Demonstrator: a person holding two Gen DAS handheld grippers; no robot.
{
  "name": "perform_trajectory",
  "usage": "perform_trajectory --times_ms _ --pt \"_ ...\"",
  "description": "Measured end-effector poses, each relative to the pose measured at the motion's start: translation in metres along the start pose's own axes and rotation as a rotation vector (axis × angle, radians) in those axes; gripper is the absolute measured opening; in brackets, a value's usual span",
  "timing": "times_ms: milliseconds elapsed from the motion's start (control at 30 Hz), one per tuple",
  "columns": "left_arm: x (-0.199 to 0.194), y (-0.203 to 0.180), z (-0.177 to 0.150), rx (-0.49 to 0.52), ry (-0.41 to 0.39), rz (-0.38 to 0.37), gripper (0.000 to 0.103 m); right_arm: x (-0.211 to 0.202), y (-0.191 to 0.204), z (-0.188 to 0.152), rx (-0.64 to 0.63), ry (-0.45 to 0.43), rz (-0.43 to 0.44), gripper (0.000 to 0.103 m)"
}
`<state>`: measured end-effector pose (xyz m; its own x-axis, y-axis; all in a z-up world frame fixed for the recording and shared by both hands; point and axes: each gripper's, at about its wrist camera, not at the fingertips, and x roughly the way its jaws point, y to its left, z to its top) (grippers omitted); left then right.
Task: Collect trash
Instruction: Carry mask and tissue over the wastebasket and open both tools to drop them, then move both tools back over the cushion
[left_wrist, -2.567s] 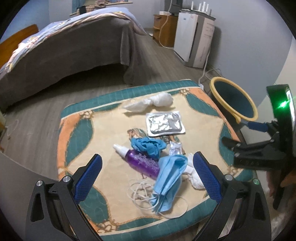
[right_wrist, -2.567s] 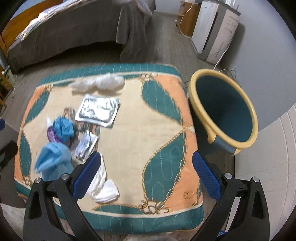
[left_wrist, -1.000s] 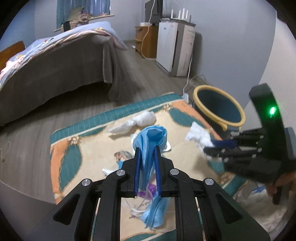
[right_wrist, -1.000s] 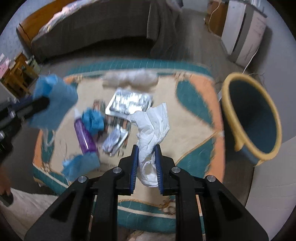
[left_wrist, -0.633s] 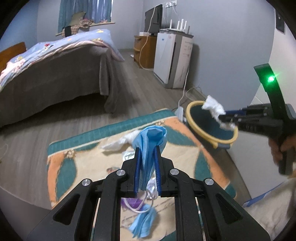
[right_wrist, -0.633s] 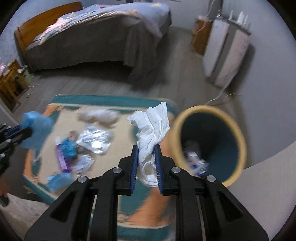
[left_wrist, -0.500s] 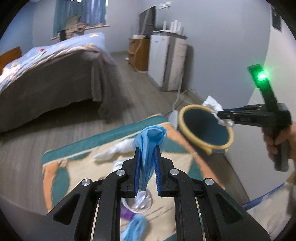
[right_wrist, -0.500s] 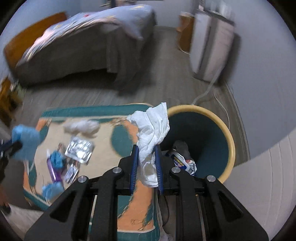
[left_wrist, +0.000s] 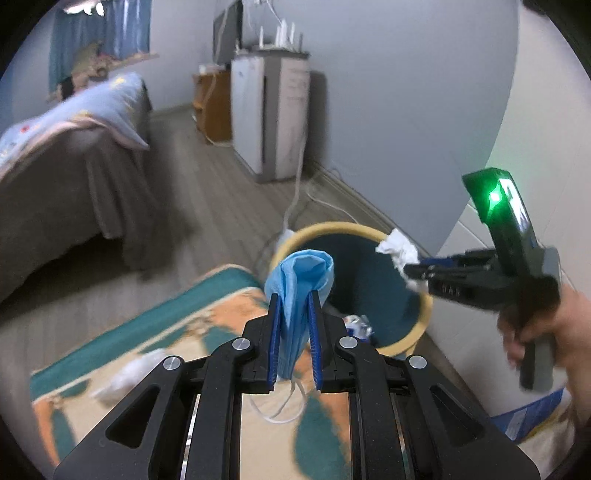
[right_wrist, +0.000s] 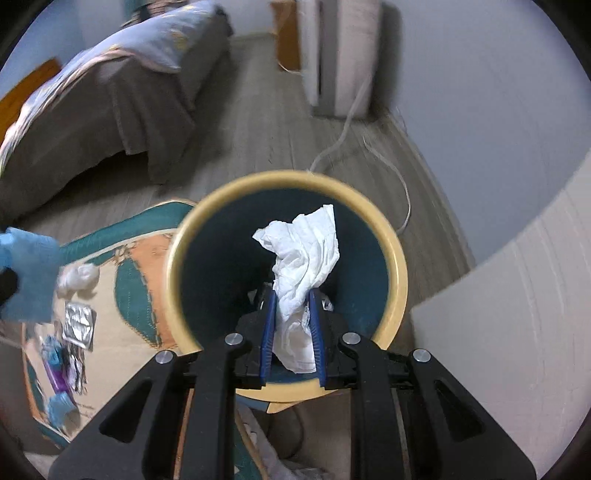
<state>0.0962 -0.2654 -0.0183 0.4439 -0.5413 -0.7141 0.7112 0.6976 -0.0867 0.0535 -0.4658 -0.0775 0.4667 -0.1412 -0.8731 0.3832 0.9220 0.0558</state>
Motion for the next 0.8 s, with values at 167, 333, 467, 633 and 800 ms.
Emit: perform_trajectory --times_ms 167,333,467,633,800 --pt "0.056 -0.014 0.009 -0.002 0.064 -0.033 0.015 0.011 -0.012 -0.002 0.018 -0.009 0.014 0.018" --pt "0.088 -0.027 0.013 0.032 0.074 -0.014 0.016 0.013 -0.02 0.001 0.046 -0.05 0.012 0.018" --pt "0.094 -0.027 0.015 0.032 0.066 -0.005 0.049 0.015 -0.021 0.002 0.051 -0.07 0.007 0.036" --pt "0.084 -0.018 0.015 -0.006 0.063 -0.007 0.068 0.02 -0.021 0.002 0.07 -0.051 0.01 0.051" --pt "0.051 0.002 0.013 -0.048 0.029 0.022 0.087 0.01 -0.014 0.004 0.039 -0.076 -0.006 0.075"
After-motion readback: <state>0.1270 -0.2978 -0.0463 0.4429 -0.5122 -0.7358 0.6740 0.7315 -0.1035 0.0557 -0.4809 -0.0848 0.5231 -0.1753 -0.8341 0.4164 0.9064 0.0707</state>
